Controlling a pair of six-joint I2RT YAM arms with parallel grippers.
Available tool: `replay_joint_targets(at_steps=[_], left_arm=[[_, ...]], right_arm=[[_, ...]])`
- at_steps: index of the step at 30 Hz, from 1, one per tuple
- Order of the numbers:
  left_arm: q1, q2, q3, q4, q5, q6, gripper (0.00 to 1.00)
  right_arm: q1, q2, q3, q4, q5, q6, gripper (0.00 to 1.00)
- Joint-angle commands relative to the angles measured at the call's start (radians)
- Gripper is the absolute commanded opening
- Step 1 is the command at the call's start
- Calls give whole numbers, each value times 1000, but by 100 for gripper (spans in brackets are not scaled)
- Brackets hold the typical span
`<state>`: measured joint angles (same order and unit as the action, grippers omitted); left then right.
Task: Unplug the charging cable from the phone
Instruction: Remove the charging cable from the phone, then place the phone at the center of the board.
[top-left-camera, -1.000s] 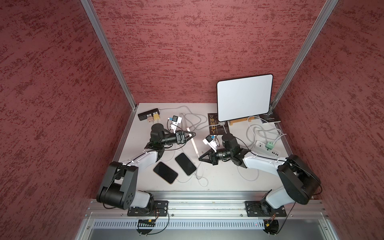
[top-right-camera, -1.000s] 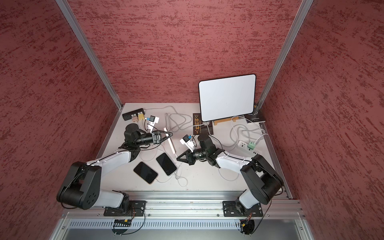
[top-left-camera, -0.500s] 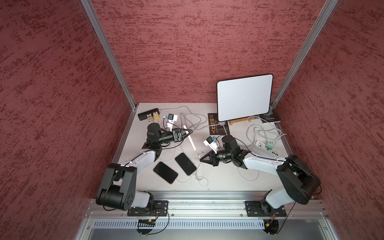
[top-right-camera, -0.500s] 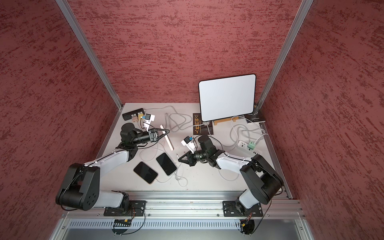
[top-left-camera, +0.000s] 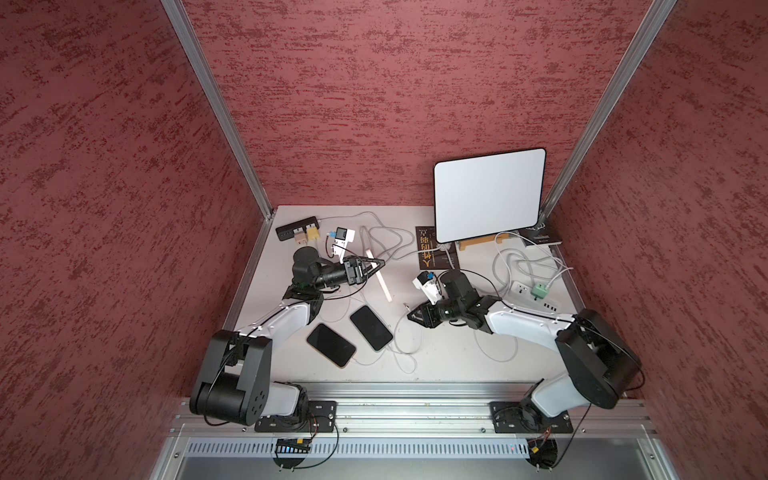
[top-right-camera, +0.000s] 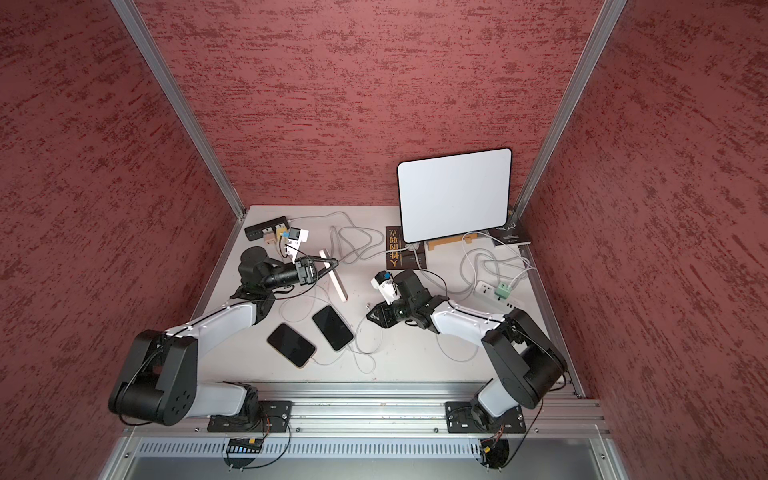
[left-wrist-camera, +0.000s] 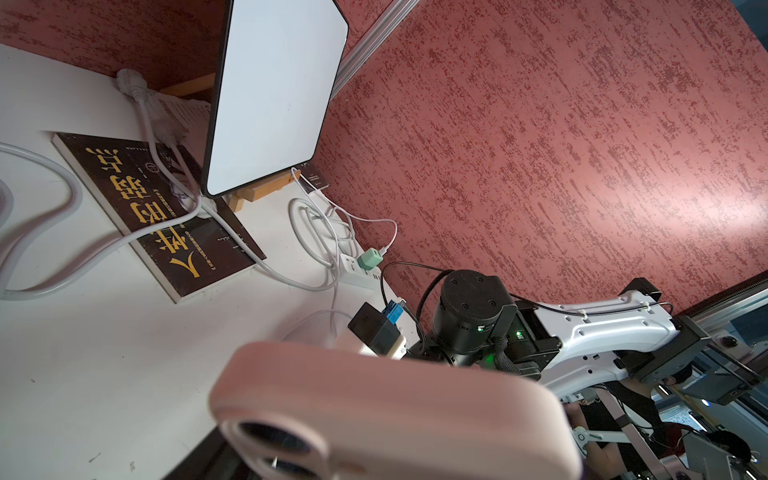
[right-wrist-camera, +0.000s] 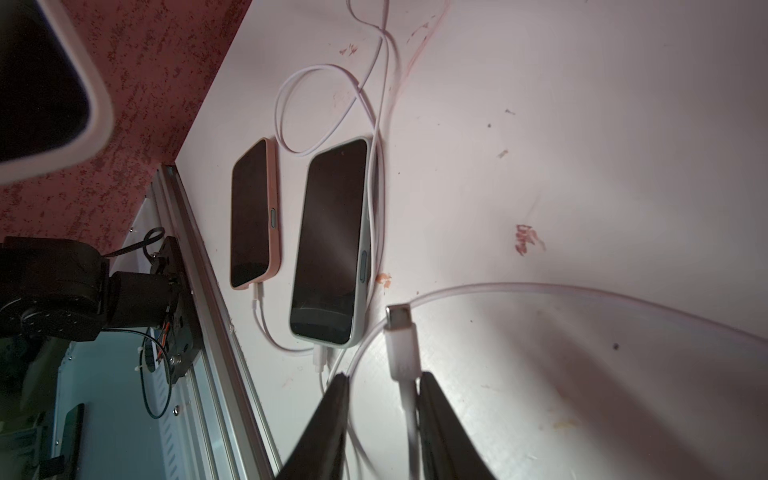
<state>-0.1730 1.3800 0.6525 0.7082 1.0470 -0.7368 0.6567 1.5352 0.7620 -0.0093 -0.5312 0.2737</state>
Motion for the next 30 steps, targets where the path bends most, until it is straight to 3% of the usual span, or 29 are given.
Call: replay_joint_targets(at_steps=[1, 7, 13, 21, 30], left_arm=[[6, -20, -2, 62, 24, -6, 1], [3, -22, -9, 81, 42, -7, 1], [-4, -25, -15, 104, 57, -14, 1], [-38, -31, -17, 127, 64, -24, 1], [-83, -34, -13, 128, 65, -25, 1]], right_arm=[[-12, -46, 36, -52, 11, -18, 43], [-29, -106, 87, -111, -137, -58, 77], [-41, -136, 144, -158, -277, -97, 98], [-44, -114, 204, -106, -478, -54, 99], [-43, -43, 254, -40, -507, -18, 99]])
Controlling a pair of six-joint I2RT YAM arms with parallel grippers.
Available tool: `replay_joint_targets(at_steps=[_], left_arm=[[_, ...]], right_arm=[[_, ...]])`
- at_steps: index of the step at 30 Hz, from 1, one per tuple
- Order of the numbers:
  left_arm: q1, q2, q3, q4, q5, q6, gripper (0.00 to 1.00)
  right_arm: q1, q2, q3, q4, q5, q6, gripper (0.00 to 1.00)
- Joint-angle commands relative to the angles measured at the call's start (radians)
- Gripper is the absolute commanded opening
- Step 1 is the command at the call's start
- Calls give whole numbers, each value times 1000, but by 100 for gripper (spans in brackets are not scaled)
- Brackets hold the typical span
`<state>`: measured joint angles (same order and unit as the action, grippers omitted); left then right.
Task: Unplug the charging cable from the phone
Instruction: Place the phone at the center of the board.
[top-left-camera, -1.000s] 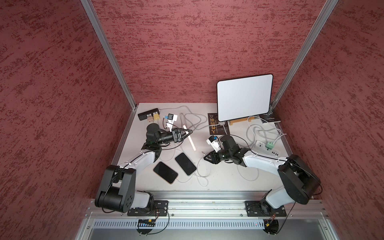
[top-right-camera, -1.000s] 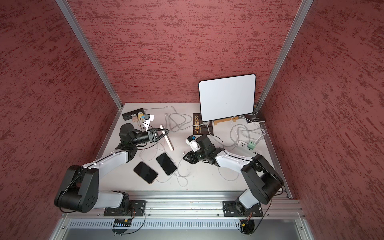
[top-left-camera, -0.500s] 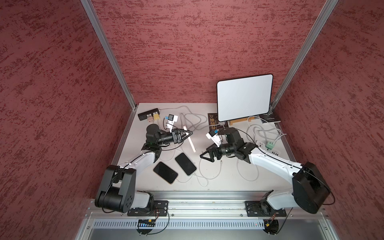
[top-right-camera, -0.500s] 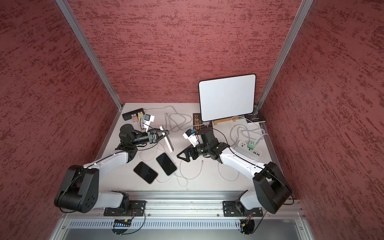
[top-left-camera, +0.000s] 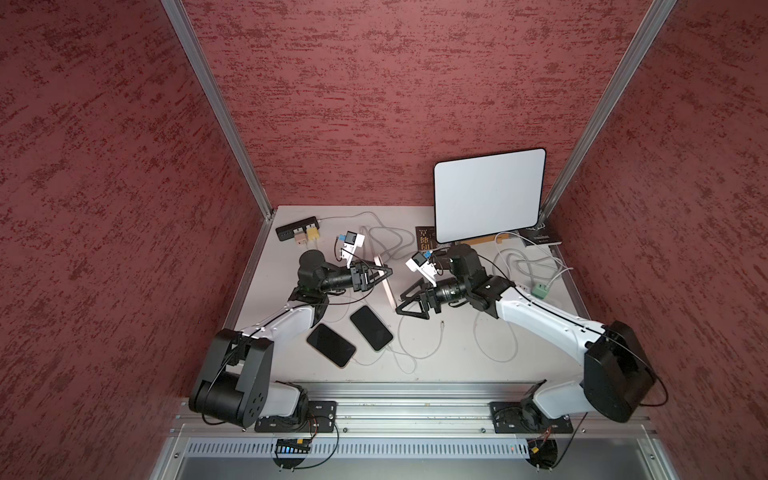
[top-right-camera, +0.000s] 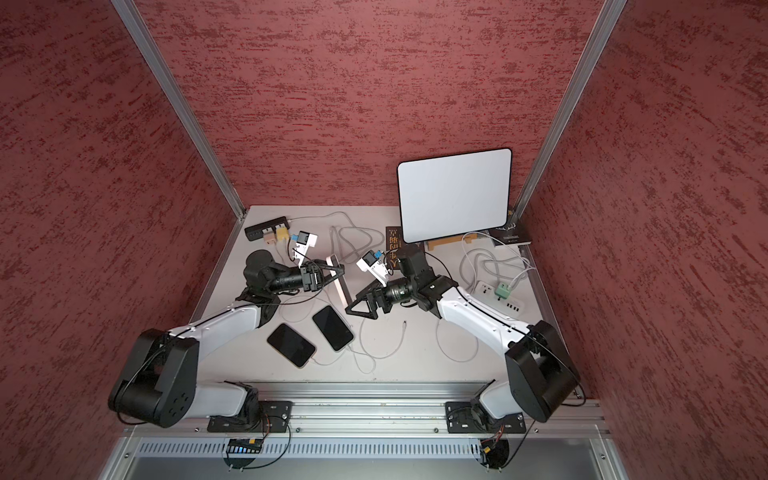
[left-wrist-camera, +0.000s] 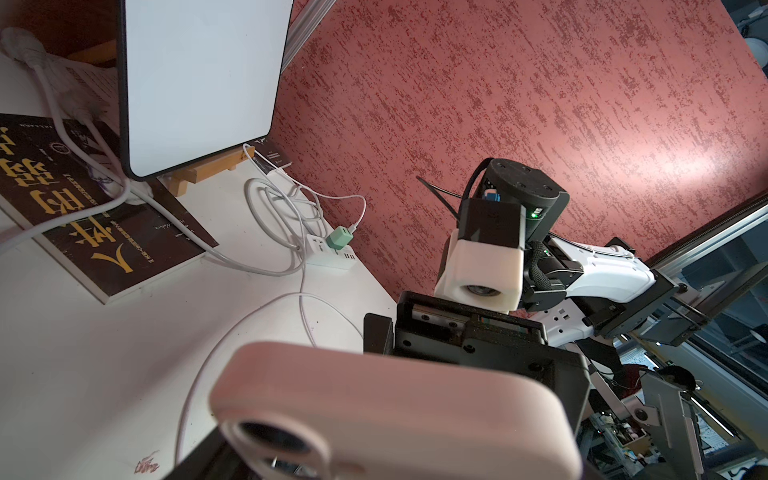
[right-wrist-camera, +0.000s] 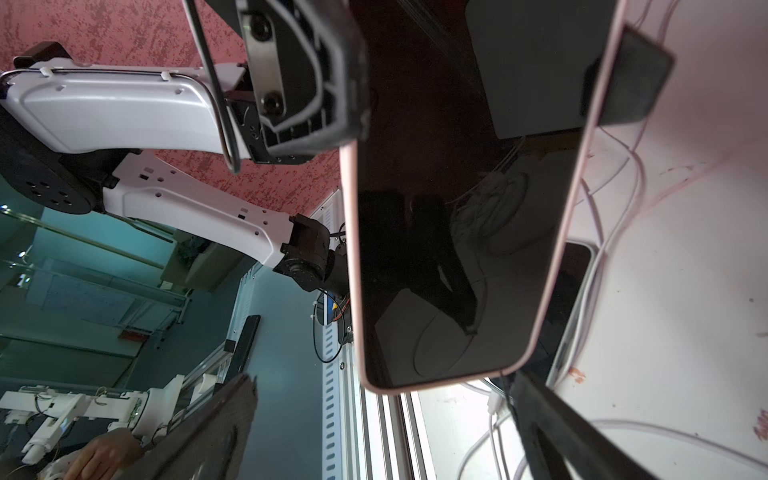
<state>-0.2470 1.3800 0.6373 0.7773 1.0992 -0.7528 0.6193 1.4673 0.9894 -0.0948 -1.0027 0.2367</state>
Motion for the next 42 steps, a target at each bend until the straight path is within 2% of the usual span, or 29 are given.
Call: replay_joint_targets(at_steps=[1, 18, 22, 30, 32, 35, 38, 41, 42], left_arm=[[-12, -35, 4, 59, 13, -9, 1], [-55, -33, 13, 54, 11, -3, 2], [-53, -37, 13, 46, 10, 2, 2], [-54, -49, 18, -4, 8, 39, 6], [-54, -56, 19, -19, 6, 50, 13], [-54, -65, 18, -48, -5, 73, 38], [-53, -75, 15, -81, -20, 100, 68], [-52, -87, 14, -118, -36, 121, 96], [-51, -93, 14, -137, -45, 131, 100]], right_arm=[[-6, 31, 31, 50, -36, 22, 99], [-6, 124, 50, 200, -60, 114, 99], [-6, 133, 42, 242, -73, 136, 92], [-7, 140, 32, 277, -90, 151, 71], [-6, 141, 31, 279, -95, 150, 65], [-7, 142, 30, 277, -101, 148, 56], [-7, 142, 28, 276, -104, 142, 45], [-7, 143, 28, 267, -101, 134, 41], [-6, 143, 28, 259, -98, 125, 40]])
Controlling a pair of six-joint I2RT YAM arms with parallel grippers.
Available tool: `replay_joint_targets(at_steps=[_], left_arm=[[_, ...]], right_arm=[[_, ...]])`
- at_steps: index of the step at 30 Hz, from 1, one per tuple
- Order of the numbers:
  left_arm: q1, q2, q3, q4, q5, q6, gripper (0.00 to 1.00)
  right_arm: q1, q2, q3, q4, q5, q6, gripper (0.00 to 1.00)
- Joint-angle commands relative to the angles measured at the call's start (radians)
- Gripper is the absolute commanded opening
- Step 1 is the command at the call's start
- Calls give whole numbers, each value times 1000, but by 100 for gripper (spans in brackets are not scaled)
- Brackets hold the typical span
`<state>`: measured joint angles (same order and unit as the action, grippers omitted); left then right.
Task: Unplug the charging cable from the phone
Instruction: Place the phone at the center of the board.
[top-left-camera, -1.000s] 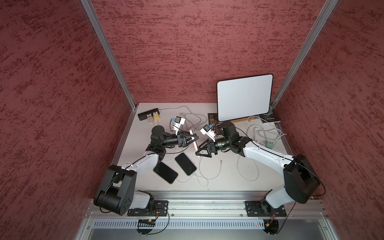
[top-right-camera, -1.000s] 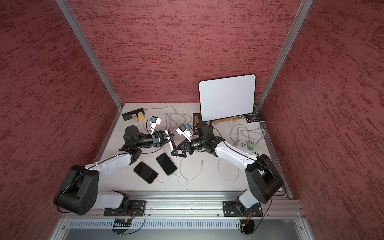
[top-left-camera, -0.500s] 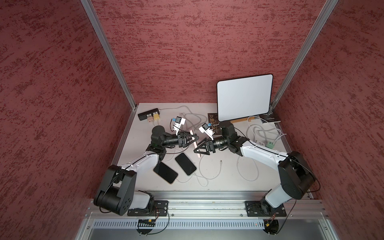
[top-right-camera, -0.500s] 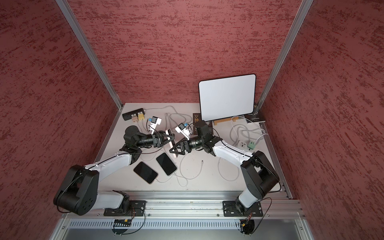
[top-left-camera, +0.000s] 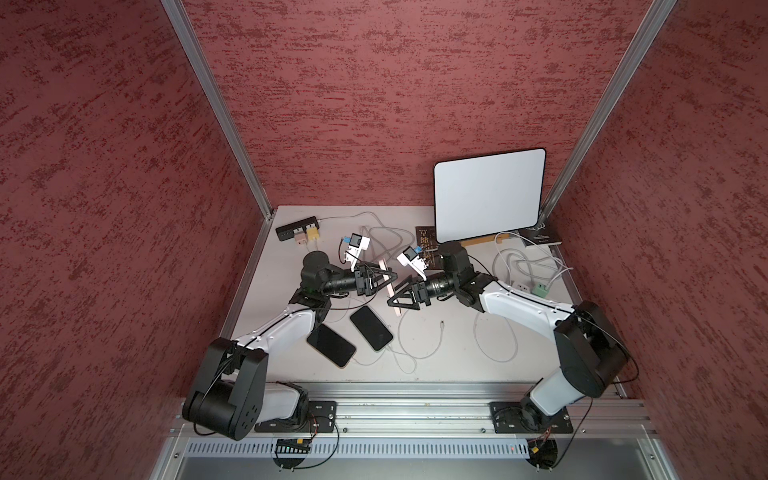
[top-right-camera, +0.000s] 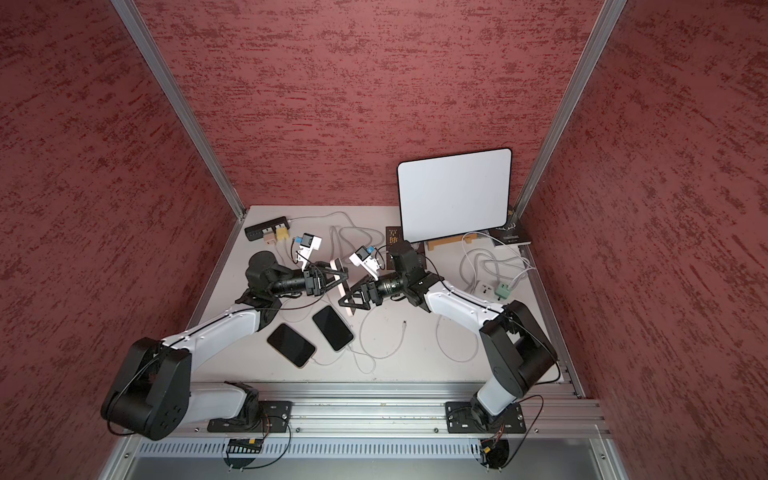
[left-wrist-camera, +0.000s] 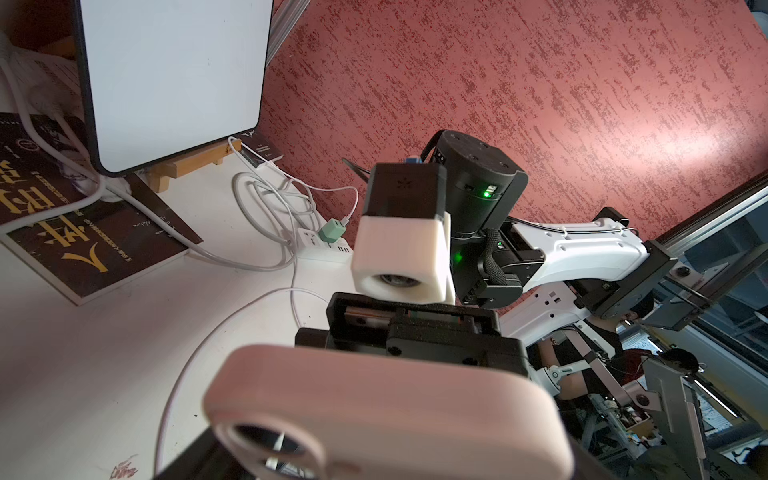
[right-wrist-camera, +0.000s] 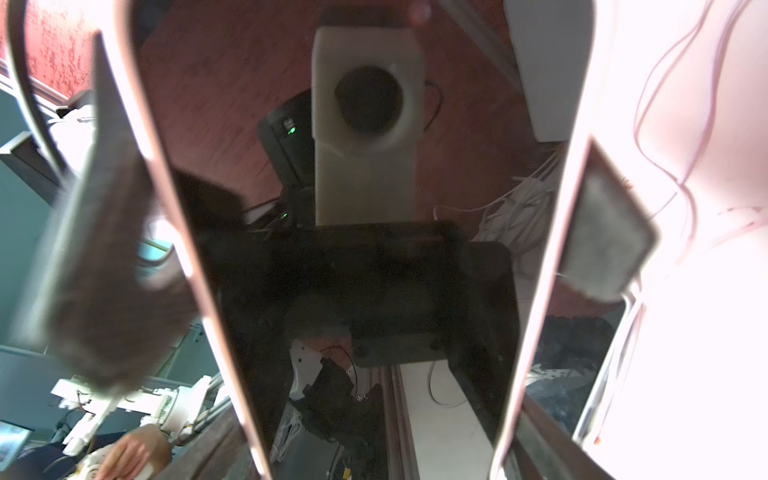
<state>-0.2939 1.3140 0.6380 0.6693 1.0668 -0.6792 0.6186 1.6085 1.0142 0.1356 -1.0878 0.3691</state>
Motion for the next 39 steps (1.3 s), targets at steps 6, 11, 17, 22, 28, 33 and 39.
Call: replay_joint_targets(at_steps=[6, 11, 17, 22, 28, 33, 39], left_arm=[[32, -87, 24, -238, -137, 148, 100], [87, -118, 6, -277, -208, 146, 100], [120, -127, -6, -341, -337, 153, 100], [128, -131, -12, -369, -399, 162, 100], [133, -139, -12, -406, -464, 180, 100], [134, -149, -13, -433, -495, 195, 100], [134, -155, -17, -439, -514, 197, 100]], right_arm=[[-7, 4, 21, -111, 63, -83, 37], [-6, 6, 40, -230, 160, -129, 36], [-5, 21, 102, -477, 386, -187, 35], [-4, 35, 137, -600, 528, -186, 34], [-2, 77, 202, -766, 738, -162, 34], [-1, 115, 247, -883, 899, -156, 34], [0, 175, 288, -981, 1019, -176, 34]])
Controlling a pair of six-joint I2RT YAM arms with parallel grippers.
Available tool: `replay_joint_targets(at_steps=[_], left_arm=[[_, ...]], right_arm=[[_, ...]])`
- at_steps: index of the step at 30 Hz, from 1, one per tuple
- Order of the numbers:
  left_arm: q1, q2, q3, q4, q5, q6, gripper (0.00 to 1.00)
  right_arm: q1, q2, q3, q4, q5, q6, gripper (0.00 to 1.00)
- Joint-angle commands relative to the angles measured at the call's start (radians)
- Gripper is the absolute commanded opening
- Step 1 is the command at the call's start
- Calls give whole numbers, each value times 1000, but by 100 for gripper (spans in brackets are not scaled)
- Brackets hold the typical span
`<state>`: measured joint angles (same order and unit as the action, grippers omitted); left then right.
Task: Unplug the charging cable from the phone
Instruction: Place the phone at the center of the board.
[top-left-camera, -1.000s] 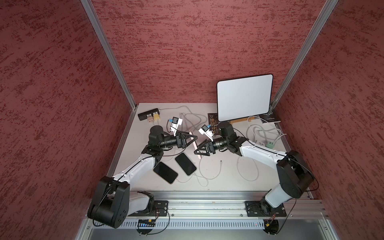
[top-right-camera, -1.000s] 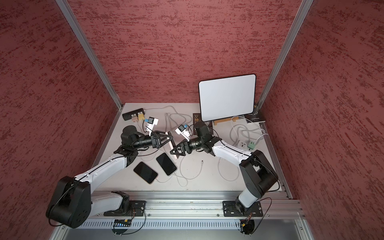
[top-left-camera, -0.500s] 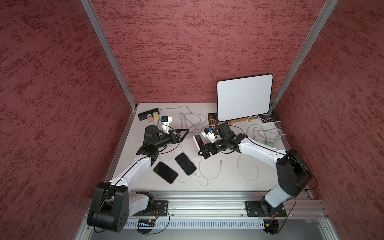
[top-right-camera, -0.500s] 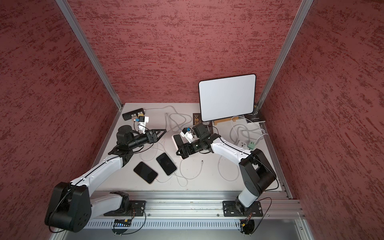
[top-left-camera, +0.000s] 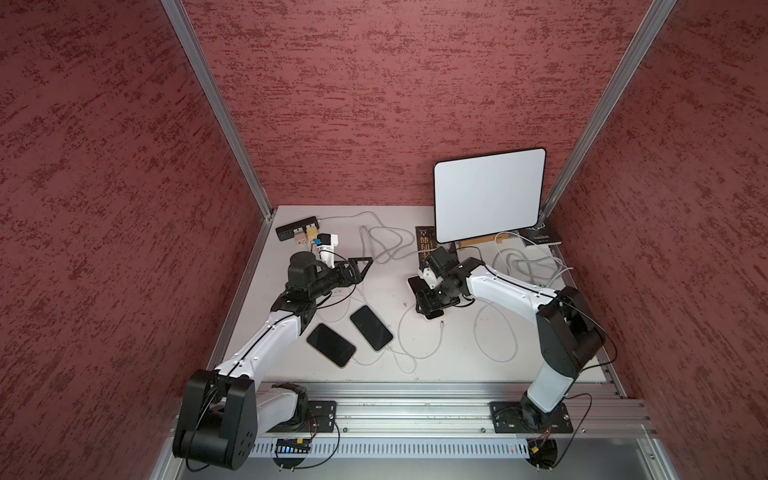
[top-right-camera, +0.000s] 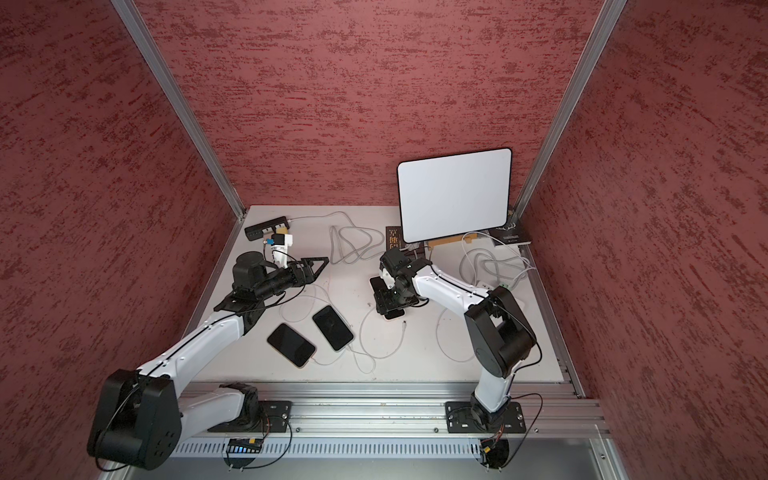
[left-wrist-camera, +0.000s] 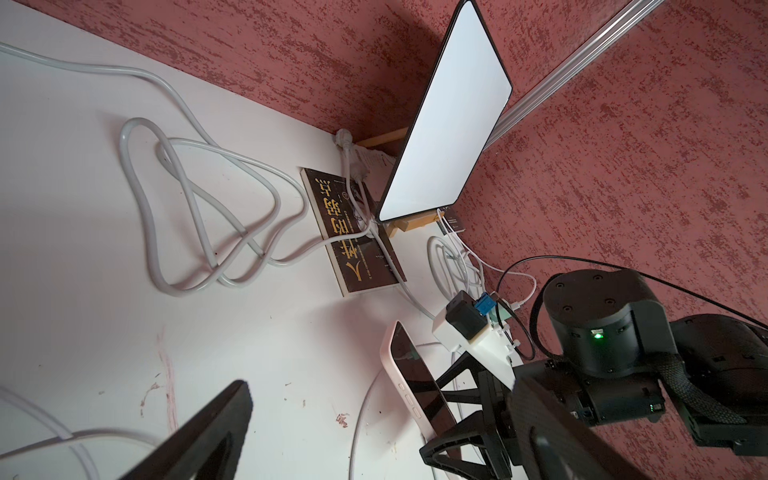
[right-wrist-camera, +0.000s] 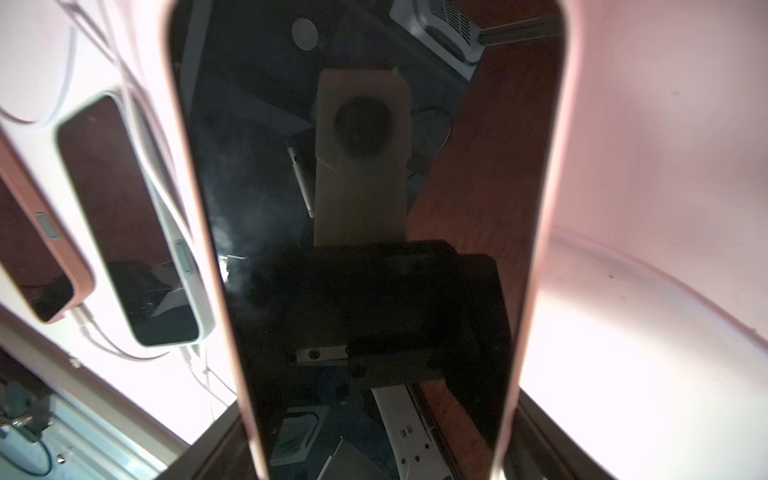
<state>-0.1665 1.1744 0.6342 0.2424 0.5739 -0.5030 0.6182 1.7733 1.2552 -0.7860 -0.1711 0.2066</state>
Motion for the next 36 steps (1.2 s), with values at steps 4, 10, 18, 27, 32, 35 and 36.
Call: replay_joint_targets(at_steps=[4, 10, 18, 27, 32, 35, 36], left_arm=[[7, -16, -12, -23, -27, 24, 100], [8, -25, -16, -33, -38, 30, 100], [10, -31, -20, -48, -49, 34, 100], [17, -41, -13, -64, -68, 35, 100], [28, -53, -14, -72, -88, 29, 100], [38, -62, -19, -76, -105, 21, 100], [41, -65, -19, -79, -112, 19, 100]], right_arm=[[-1, 65, 78, -123, 175, -28, 34], [0, 114, 95, -143, 223, -28, 35], [0, 164, 104, -153, 258, -24, 40], [0, 163, 98, -150, 259, -23, 65], [0, 139, 92, -139, 232, -32, 86], [4, 112, 90, -130, 212, -37, 94], [6, 103, 90, -128, 209, -39, 96]])
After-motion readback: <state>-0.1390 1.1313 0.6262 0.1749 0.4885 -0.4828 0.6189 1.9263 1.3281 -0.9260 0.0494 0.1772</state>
